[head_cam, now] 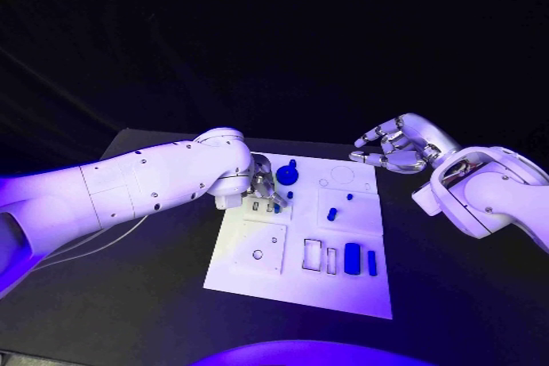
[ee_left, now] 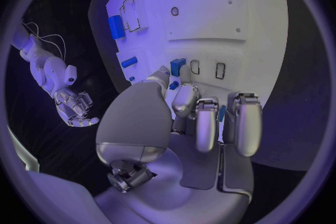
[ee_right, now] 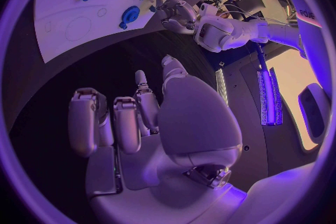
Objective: Assemble the parts on the task board
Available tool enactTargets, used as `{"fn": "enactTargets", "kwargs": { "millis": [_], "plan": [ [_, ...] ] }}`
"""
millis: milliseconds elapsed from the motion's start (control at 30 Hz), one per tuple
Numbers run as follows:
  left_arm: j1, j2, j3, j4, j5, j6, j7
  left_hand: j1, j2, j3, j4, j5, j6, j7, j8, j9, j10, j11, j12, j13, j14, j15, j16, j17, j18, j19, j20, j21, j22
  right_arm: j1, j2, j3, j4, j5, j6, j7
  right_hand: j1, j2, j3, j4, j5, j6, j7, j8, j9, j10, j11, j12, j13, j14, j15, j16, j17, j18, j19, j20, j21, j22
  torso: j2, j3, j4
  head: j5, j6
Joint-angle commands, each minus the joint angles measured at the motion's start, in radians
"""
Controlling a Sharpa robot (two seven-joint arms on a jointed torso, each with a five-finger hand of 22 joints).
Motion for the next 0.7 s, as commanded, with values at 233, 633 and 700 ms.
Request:
{"fn": "enactTargets", "kwargs": {
  "millis": [233,633,700],
  "plan": [
    [0.001,0.007,0.000,-0.003,0.018,0.021,-0.040,0.021,0.001,0.021,0.002,0.001,-0.005,-0.001,-0.007,0.006,-0.009,-0.001,-0.004,0.001,0.107,-0.004,0.002,0.264,-0.015,0.059,0.002,0.004,0.195,0.000,0.002,0.000,0.001,-0.012,0.013,0.000,0.002,0.007,-0.005,-0.002,0.004,-0.004,-0.001,0.003,0.001,-0.002,-0.006,-0.003,0.022,0.078,-0.007,-0.004,0.149,0.006,-0.005,-0.001,-0.006,0.133,0.000,0.0002,0.0003,-0.001,0.000],
    [0.001,0.014,0.000,-0.017,0.022,0.040,-0.039,0.035,0.006,0.044,0.001,0.001,-0.010,0.000,-0.013,0.010,-0.012,-0.001,-0.008,-0.002,0.107,-0.004,0.002,0.264,-0.015,0.059,0.002,0.004,0.196,0.000,0.002,0.000,0.003,-0.012,0.013,0.001,0.002,0.007,-0.005,-0.002,0.004,-0.004,-0.001,0.003,0.001,-0.002,-0.006,-0.003,0.022,0.078,-0.007,-0.004,0.149,0.006,-0.005,-0.001,-0.006,0.133,0.001,0.0005,-0.0006,-0.002,-0.003],
    [0.001,0.015,0.000,-0.019,0.022,0.044,-0.039,0.042,0.007,0.056,0.000,0.001,-0.012,0.000,-0.017,0.012,-0.013,-0.001,-0.010,-0.003,0.107,-0.004,0.002,0.264,-0.015,0.059,0.002,0.004,0.196,0.000,0.002,0.000,0.003,-0.012,0.013,0.001,0.002,0.007,-0.005,-0.002,0.004,-0.004,-0.001,0.003,0.001,-0.002,-0.006,-0.003,0.022,0.078,-0.007,-0.004,0.149,0.006,-0.005,-0.001,-0.006,0.133,0.001,0.0005,-0.0007,-0.002,-0.003]
  ]
}}
